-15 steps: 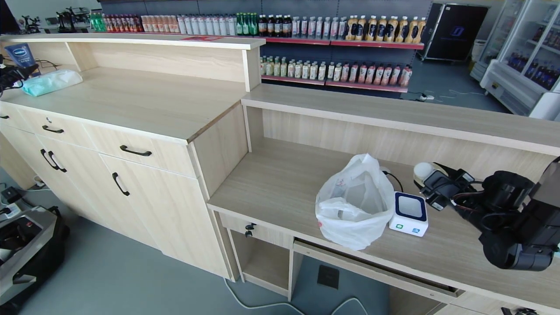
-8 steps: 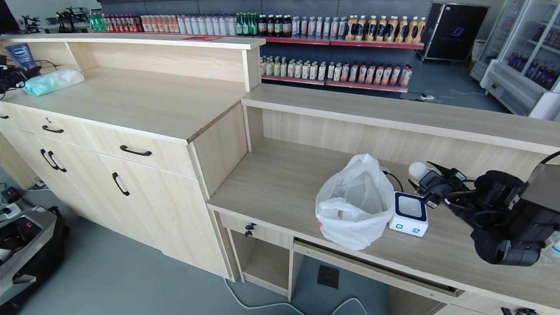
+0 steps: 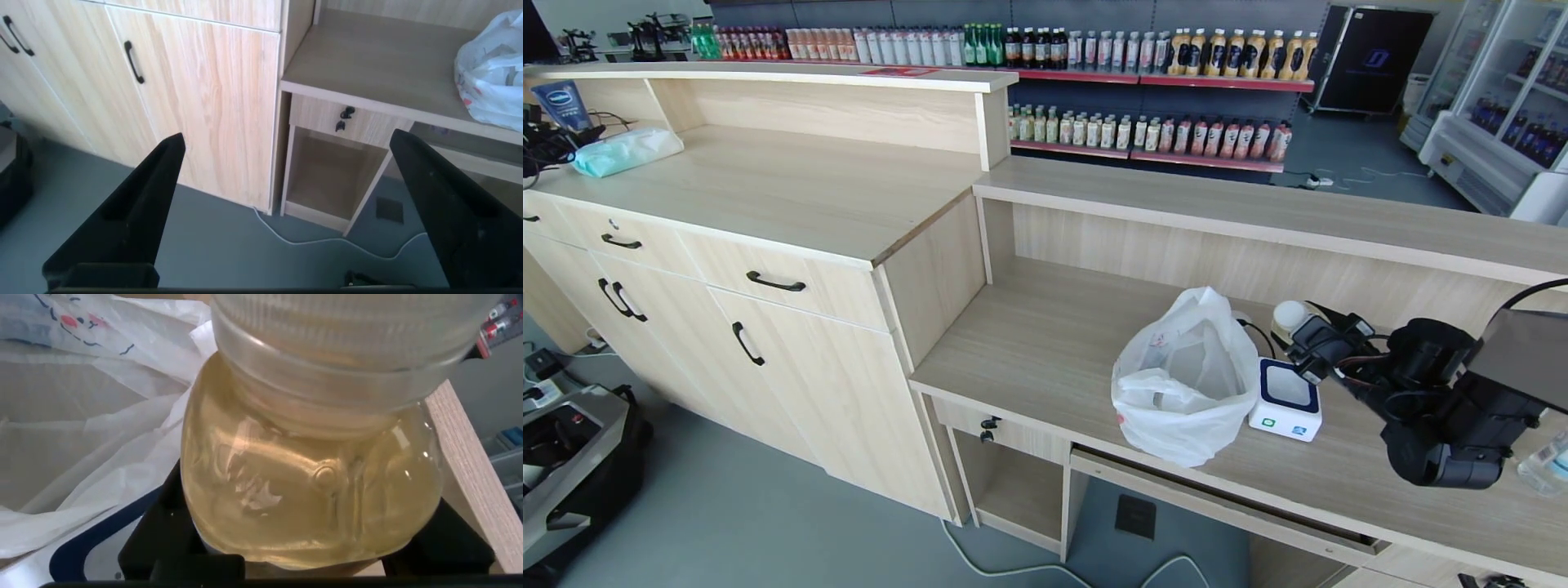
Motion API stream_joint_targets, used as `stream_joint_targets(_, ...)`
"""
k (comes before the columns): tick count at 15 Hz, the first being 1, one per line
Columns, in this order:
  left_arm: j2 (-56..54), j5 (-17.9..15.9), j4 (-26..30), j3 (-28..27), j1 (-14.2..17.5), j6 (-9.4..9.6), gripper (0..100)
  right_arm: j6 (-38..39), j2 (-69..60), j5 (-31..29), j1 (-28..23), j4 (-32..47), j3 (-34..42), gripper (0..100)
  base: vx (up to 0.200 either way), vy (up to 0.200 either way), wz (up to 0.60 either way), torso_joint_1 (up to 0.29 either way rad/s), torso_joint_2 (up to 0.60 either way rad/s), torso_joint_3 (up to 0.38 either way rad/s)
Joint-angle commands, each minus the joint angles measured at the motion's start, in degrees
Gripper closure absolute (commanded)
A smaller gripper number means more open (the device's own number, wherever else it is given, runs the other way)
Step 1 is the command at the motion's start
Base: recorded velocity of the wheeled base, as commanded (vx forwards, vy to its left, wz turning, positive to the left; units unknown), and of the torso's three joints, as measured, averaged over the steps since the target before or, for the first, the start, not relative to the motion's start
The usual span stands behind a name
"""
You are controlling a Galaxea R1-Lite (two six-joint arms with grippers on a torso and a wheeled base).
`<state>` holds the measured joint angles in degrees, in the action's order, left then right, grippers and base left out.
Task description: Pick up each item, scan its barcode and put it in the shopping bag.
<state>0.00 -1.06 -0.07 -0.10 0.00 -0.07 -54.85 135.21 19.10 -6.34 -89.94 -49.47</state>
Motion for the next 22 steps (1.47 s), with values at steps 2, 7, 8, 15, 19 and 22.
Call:
stream_joint_targets(2,0.0,0.0,0.0,0.0,0.0,-0.01,0,0.4,1.2,0.1,0.4,-0.1,-0.8,100,0.0,0.0,0.0,0.0,0.0,0.0)
stream_joint_targets(7,0.0,0.0,0.0,0.0,0.0,-0.01,0,0.6,2.8,0.1,0.5,-0.1,-2.3,100,0.0,0.0,0.0,0.0,0.0,0.0)
stream_joint_targets(8,0.0,0.0,0.0,0.0,0.0,-0.01,0,0.6,2.9,0.1,0.5,-0.1,-2.3,100,0.0,0.0,0.0,0.0,0.0,0.0)
stream_joint_targets(15,0.0,0.0,0.0,0.0,0.0,-0.1,0,1.2,4.9,0.3,2.2,-0.1,-5.2,100,0.0,0.0,0.0,0.0,0.0,0.0)
stream_joint_targets(19,0.0,0.0,0.0,0.0,0.0,-0.01,0,1.4,5.4,0.3,2.3,-0.1,-5.9,100,0.0,0.0,0.0,0.0,0.0,0.0)
stream_joint_targets(22,0.0,0.0,0.0,0.0,0.0,-0.01,0,2.7,4.5,0.3,2.4,-0.1,-6.3,100,0.0,0.0,0.0,0.0,0.0,0.0)
